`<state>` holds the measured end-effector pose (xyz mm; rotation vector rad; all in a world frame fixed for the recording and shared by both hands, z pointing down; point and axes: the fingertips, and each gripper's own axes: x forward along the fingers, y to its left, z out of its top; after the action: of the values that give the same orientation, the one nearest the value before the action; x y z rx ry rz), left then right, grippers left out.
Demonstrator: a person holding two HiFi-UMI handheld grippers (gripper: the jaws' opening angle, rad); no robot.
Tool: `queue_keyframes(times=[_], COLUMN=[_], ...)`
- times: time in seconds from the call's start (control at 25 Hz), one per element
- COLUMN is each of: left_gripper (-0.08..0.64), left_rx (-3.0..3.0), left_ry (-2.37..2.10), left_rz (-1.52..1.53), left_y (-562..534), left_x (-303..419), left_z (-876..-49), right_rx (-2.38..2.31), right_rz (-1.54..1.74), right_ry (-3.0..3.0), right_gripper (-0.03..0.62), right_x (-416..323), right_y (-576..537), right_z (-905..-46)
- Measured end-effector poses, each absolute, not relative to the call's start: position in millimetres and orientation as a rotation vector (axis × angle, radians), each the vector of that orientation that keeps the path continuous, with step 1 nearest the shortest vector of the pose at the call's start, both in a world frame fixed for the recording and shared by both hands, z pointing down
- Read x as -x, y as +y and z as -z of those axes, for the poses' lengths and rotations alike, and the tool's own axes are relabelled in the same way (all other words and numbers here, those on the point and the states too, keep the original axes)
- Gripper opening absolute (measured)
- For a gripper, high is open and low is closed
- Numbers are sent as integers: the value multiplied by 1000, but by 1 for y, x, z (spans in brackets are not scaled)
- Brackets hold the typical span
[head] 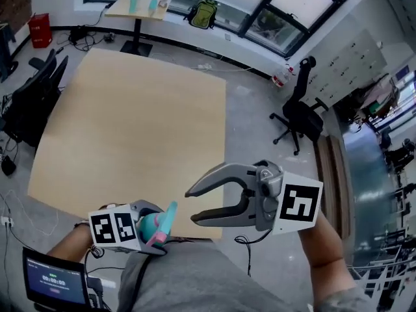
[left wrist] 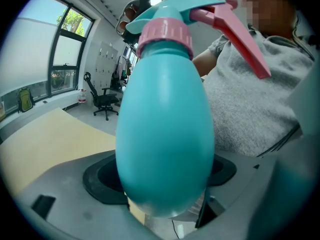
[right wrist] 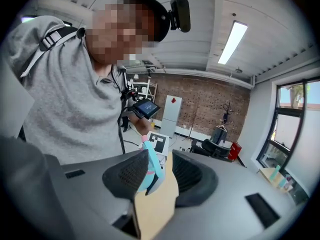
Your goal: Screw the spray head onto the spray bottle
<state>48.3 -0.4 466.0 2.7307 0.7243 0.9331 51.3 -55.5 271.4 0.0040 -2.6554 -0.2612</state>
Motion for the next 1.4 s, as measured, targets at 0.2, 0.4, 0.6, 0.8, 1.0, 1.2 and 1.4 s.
queue_keyframes(times=[0.2,0.4,0.6,0.8,1.0,1.2,1.4], left_gripper=[422,420,420,419,419,417,417], left_rx=[-2707,-2662,-2615,-2601,-2604,-2601,-2598], left_ry=[801,838,863,901,935,948,967], left_rz=[-934,-937,-913,-930,-938,-935,-934], left_y=[3,0,3,5,7,8,10], left_x=[-63,-60,-64,-65,-66,-67,-67], left_z=[-470,-478,-476,-474,-471,-467,-467], right_rx=[70,251,377,493,548,591,601], right_rz=[333,500,483,445,440,455,481], right_ry=[-2529,-2335,-2236,-2154,-2104,-2057,-2039], right_gripper=[141,170,172,172,172,172,164], right_x=[-69,-55,-46,-42,-40,-41,-40], right_y=[-42,-40,-42,-41,-40,-36,-36], right_z=[-284,-314,-335,-348,-359,-369,-373])
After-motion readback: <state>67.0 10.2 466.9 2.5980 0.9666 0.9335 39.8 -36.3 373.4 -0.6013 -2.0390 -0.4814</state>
